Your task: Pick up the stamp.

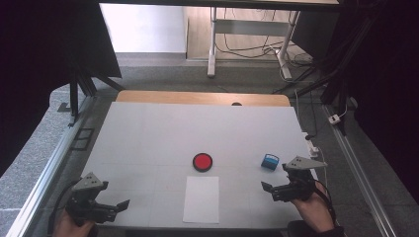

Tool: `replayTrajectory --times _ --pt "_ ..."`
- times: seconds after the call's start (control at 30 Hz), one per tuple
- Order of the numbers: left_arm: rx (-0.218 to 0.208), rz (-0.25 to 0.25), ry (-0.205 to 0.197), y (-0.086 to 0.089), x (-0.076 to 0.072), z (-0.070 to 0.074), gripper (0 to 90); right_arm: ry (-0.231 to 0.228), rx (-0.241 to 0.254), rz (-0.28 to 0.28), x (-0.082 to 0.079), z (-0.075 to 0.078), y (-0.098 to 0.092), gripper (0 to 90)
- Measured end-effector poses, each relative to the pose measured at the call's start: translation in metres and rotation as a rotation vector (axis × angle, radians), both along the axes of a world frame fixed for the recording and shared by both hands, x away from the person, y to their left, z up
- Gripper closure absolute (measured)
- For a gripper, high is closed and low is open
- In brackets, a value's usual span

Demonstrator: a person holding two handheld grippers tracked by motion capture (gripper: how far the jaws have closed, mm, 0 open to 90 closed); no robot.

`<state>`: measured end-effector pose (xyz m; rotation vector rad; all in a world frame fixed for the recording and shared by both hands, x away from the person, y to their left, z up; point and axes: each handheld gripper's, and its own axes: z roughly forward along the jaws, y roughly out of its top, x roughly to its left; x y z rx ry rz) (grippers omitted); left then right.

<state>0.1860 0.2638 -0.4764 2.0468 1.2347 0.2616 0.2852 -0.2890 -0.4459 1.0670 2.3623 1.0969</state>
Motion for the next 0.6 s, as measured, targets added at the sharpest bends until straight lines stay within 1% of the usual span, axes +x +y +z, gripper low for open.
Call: replayTrajectory --times 0.03,0.07,0.1,0.13,0.17,0.23,0.27,0.37,0.43,0.47,0.5,0.57,0.6 --pt "0.0 -0.001 0.0 0.0 0.0 0.0 0.0 0.004 -0.018 -0.003 0.005 0.0 0.0 0.0" --pt "0.0 -0.001 0.001 0.0 0.0 0.0 0.0 0.003 -0.022 -0.012 0.007 0.0 0.0 0.0" --pt "0.001 -0.002 0.001 0.0 0.0 0.0 0.0 0.003 -0.037 -0.016 0.01 -0.001 -0.001 0.0" --pt "0.001 -0.003 0.001 0.0 0.0 0.0 0.0 0.003 -0.037 -0.016 0.01 -0.001 -0.001 0.0" --pt "0.001 -0.003 0.001 0.0 0.0 0.0 0.0 0.012 -0.043 -0.025 0.015 -0.003 -0.002 0.0" --pt "0.002 -0.003 0.002 0.0 0.0 0.0 0.0 0.017 -0.048 -0.027 0.017 -0.004 -0.003 0.0" --pt "0.002 -0.004 0.003 0.0 0.0 0.0 0.0 0.024 -0.062 -0.021 0.022 -0.006 -0.003 0.0" --pt "0.001 -0.006 0.005 0.0 0.001 0.0 0.0 0.035 -0.086 -0.004 0.029 -0.007 -0.004 0.0" --pt "0.001 -0.006 0.005 -0.001 0.0 0.0 0.0 0.038 -0.085 0.001 0.031 -0.008 -0.004 0.0" --pt "0.002 -0.006 0.005 -0.001 0.0 0.0 0.0 0.046 -0.091 0.007 0.035 -0.009 -0.005 0.0" --pt "0.003 -0.006 0.005 -0.001 0.001 0.0 0.0 0.046 -0.091 0.007 0.035 -0.009 -0.005 0.0" --pt "0.004 -0.006 0.005 -0.001 0.001 0.0 0.0 0.052 -0.105 0.019 0.042 -0.009 -0.006 0.0" --pt "0.004 -0.006 0.005 -0.001 0.001 0.0 0.0 0.052 -0.105 0.019 0.042 -0.009 -0.006 0.0"
